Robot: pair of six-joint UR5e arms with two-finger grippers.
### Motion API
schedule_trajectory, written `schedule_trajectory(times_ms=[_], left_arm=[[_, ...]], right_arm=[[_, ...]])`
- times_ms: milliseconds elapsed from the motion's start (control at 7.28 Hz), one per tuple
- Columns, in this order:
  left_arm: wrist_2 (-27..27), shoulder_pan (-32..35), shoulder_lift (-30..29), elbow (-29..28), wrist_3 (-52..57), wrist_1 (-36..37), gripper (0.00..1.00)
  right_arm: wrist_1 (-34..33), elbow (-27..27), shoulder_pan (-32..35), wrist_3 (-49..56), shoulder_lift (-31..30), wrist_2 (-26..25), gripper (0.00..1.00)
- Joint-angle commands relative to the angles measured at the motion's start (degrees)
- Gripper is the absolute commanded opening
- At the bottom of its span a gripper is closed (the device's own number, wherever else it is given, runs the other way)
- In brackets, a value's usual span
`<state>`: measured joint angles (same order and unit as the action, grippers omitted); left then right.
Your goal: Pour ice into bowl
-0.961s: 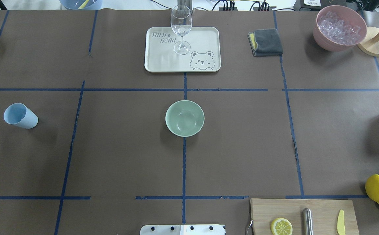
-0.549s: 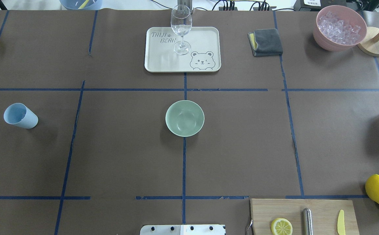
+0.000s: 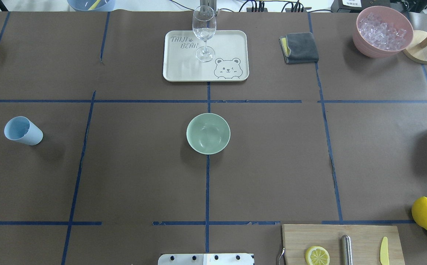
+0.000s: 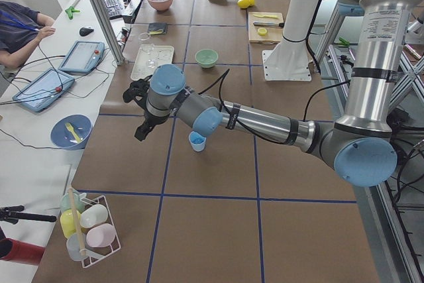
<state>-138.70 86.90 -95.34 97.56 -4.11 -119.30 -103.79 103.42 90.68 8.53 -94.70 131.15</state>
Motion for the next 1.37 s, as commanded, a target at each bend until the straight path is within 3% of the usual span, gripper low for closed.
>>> schedule_trajectory(times_ms=[0,137,275,549,824,1236], left_arm=[[3.05,-5.22,3.47,-0.61,-17.92,-18.76,1.0],[11.0,-11.26,8.28,-0.52,-25.95,-32.96,1.0],[18.65,-17.41,9.98,-0.09,-33.34,-38.41,1.0],[40.58,-30.32,14.19,0.18,-39.8,-47.04,1.0],[56.19,-38.79,19.29,0.18,-41.15,-53.38,1.0],[77.1,-52.58,20.46,-0.69,-48.51,-54.81,1.0]], right_arm=[[0.08,-0.15,0.02,-0.36,-0.04,0.33,1.0],[0.08,-0.24,0.02,-0.27,-0.04,0.33,1.0],[0.08,-0.32,0.02,-0.27,-0.04,0.25,1.0],[0.08,-0.41,0.02,-0.27,-0.04,0.25,1.0],[0.08,-0.41,0.02,-0.27,-0.04,0.25,1.0],[0.08,-0.41,0.02,-0.27,-0.04,0.25,1.0]])
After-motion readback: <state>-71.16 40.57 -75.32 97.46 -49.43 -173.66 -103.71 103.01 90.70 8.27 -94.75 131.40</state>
